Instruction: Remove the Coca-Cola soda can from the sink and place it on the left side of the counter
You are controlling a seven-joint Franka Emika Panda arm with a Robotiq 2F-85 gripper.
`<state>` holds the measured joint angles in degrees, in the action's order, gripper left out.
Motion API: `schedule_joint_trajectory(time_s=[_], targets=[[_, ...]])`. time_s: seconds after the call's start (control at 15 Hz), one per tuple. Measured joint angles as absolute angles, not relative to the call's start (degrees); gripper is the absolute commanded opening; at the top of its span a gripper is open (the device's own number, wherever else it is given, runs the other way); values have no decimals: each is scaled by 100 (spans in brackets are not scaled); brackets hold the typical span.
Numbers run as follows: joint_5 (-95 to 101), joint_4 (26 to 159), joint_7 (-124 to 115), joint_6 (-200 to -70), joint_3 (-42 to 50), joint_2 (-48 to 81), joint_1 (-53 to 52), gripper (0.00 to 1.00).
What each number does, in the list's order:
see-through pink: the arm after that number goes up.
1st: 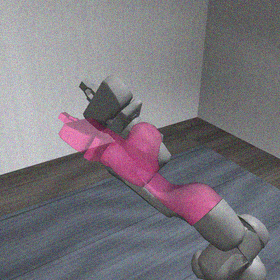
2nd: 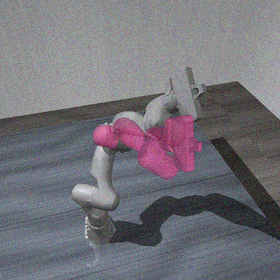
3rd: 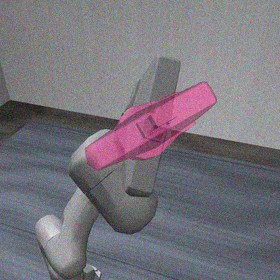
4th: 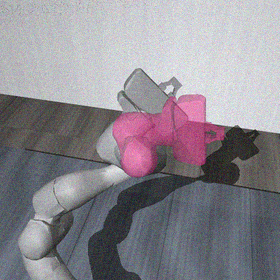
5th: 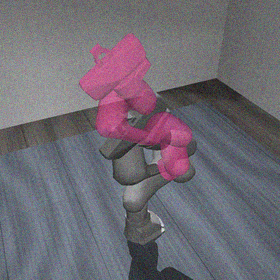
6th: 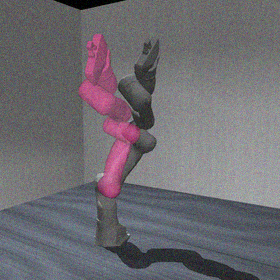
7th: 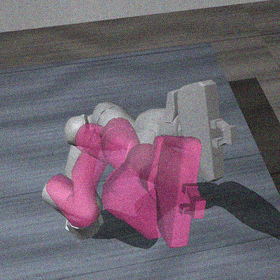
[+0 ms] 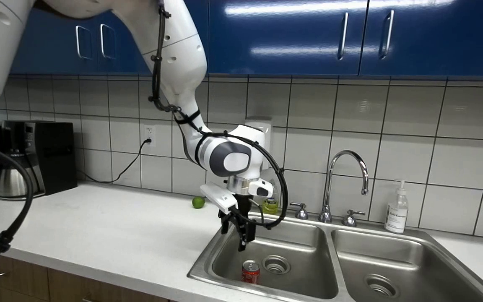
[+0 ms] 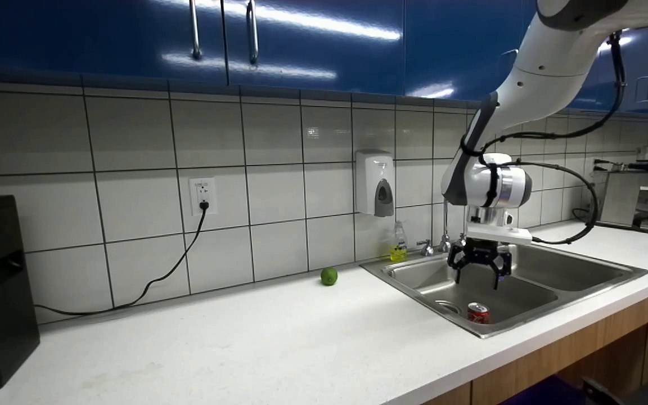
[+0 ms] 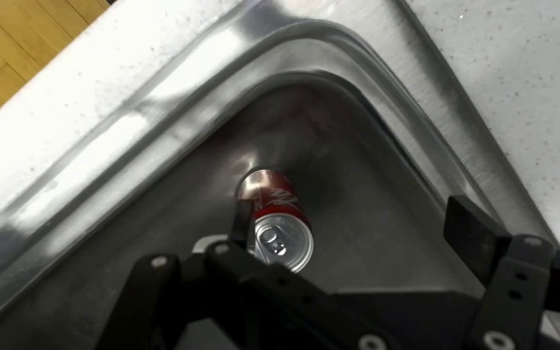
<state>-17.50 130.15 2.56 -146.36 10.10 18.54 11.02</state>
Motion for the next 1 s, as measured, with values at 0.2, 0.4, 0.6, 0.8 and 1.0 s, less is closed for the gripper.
schedule_joint_trajectory(time_s=[0.2, 0.4, 0.6, 0.8, 1.0], targets=[[-1817, 12692, 323, -14637, 938, 2332, 1298, 100], [-1817, 12382, 325, -14637, 884, 2718, 1420, 100], [-1799, 12079, 325, -14634, 876, 3016, 1451, 100], [-1737, 11826, 325, -14618, 876, 3223, 1452, 100], [-1615, 11640, 325, -14559, 880, 3388, 1458, 100]])
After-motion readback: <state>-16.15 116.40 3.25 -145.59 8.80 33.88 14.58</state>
